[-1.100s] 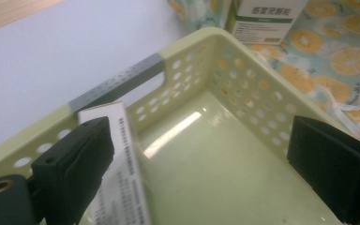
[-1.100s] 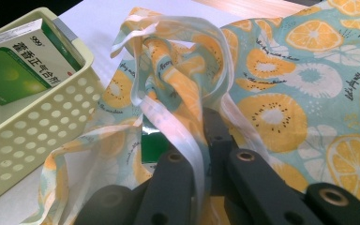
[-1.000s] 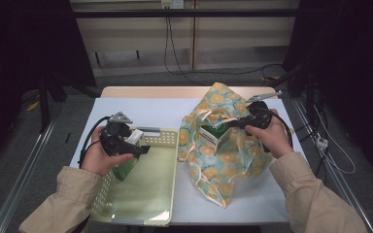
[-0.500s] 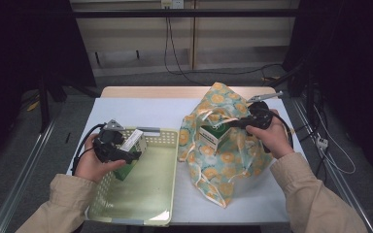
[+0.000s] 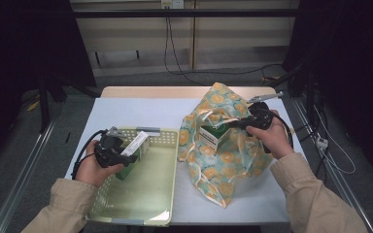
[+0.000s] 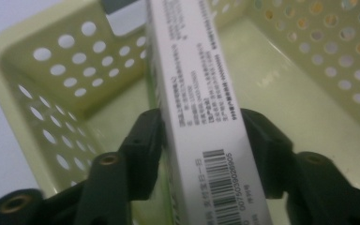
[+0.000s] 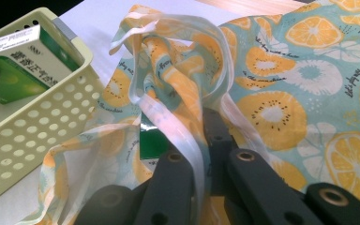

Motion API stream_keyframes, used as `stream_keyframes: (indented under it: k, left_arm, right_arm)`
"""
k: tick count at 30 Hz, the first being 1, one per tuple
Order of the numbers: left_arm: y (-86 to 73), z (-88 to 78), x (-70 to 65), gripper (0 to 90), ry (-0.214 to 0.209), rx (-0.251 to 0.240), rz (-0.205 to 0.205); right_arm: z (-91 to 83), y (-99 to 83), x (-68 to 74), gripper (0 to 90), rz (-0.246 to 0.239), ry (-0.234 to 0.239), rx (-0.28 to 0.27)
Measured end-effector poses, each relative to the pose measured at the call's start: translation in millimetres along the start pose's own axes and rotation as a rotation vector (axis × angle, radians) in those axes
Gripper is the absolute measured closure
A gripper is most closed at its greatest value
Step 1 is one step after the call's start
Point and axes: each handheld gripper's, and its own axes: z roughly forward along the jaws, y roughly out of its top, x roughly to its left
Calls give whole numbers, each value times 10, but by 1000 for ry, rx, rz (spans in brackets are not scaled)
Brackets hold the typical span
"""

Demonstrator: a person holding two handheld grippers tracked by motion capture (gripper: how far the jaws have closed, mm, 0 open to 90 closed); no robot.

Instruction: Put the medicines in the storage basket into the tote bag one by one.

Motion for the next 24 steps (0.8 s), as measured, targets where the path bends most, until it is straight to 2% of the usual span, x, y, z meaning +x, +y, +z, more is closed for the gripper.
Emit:
stream_keyframes:
  k: [1,3,6,7,8,11,12,13,14,15,17,20,21,22,24]
  left_arm:
    - [4,-7,-3,582,11,-1,3]
    - [15,8,-22,620,-9,-9,-12]
    - [69,54,-83,621,-30,-14,6]
    - [92,84,-105,621,-65,-24,7]
    - [120,114,-131,621,-80,-31,20]
    - [200,194,-210,608,-96,-37,50]
    - [218,217,-237,569,-91,-32,48]
    - [229,229,-258,467,-85,-19,51]
    - [228,231,-277,411,-88,-11,55]
    - [215,212,-277,399,-90,-14,60]
    - [178,171,-255,366,-80,-14,41]
    - [87,118,-203,366,-78,8,12]
    - [60,114,-185,382,-94,21,2]
    - [39,116,-184,405,-82,30,5]
    - [26,130,-182,505,-92,45,4]
  right_arm:
    - [-1,0,-1,894,-1,1,-1]
    - [-4,2,-5,894,1,1,-1]
    - [-6,1,-15,894,2,1,-2]
    - [-6,2,-16,894,3,2,-3]
    - [-5,2,-18,894,3,2,-4]
    - [9,1,-18,894,5,1,-2]
    - [14,1,-14,894,5,1,1]
    - [21,2,-9,894,0,0,1]
    - [29,3,-3,894,-1,2,1]
    - [36,3,2,894,1,4,2]
    - [46,10,5,894,-1,3,4]
    - [49,25,11,894,-1,5,1]
    - [53,25,11,894,-3,4,1]
    - [54,26,11,894,-4,3,1]
    - [51,25,6,894,0,2,-1]
